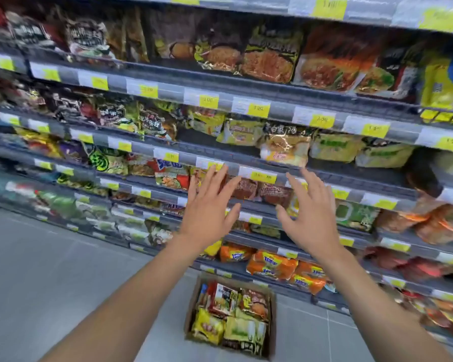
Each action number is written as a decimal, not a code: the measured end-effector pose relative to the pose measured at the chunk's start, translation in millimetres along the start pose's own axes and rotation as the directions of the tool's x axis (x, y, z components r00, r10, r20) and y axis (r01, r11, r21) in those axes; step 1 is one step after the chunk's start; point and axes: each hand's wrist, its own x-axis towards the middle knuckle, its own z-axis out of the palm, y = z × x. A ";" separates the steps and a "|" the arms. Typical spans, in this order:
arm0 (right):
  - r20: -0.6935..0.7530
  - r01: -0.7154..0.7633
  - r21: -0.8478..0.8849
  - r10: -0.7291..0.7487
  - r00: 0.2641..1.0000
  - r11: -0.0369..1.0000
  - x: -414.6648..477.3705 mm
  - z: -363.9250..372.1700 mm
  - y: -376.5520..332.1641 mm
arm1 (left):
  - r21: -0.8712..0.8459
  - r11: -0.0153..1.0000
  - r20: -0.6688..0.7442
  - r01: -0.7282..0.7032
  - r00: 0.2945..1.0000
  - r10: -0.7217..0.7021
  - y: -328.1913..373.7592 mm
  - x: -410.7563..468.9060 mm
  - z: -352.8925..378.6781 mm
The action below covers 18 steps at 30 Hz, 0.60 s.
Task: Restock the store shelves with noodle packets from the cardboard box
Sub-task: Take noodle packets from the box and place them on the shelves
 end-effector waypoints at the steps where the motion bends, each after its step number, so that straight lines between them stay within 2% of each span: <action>1: 0.015 -0.004 0.007 0.004 1.000 1.000 -5.9 7.6 -1.9 | 0.004 1.000 0.022 0.010 1.000 -0.010 -5.5 -7.4 6.2; 13: 0.267 -0.072 -0.023 0.076 0.961 0.997 -57.0 102.0 34.5 | -0.012 0.995 0.249 0.100 0.964 -0.094 -32.4 -67.0 105.6; 18: 0.375 -0.108 -0.042 0.115 0.920 0.993 -70.6 139.8 64.3 | 0.001 0.995 0.355 0.104 0.930 -0.097 -37.1 -82.2 151.6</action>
